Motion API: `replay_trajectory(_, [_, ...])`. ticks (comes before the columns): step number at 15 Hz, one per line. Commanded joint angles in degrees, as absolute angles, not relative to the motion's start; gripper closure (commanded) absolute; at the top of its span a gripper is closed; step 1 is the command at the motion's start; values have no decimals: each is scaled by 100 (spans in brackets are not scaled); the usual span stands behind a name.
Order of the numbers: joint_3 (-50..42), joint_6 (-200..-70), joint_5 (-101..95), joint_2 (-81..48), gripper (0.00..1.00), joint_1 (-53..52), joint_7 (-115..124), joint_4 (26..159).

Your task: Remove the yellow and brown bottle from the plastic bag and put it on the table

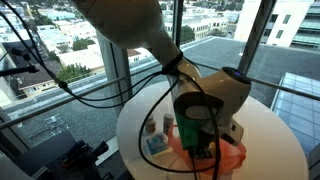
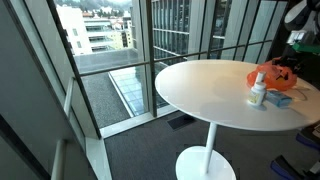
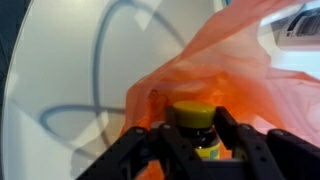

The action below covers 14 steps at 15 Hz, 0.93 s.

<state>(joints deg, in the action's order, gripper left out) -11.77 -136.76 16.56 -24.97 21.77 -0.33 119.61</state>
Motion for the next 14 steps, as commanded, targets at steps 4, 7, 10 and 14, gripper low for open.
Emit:
replay_trajectory(4, [-1242,-13894,1596,-1945,81,1991,51,12169])
replay_trajectory(7, [-1232,-13848,1609,-1733,81,1965,2,12229])
replay_trajectory(10, [-1223,-13762,1600,-1476,81,1928,-61,12368])
replay_trajectory(14, [-1247,-13726,1513,-1041,81,1814,-57,12779])
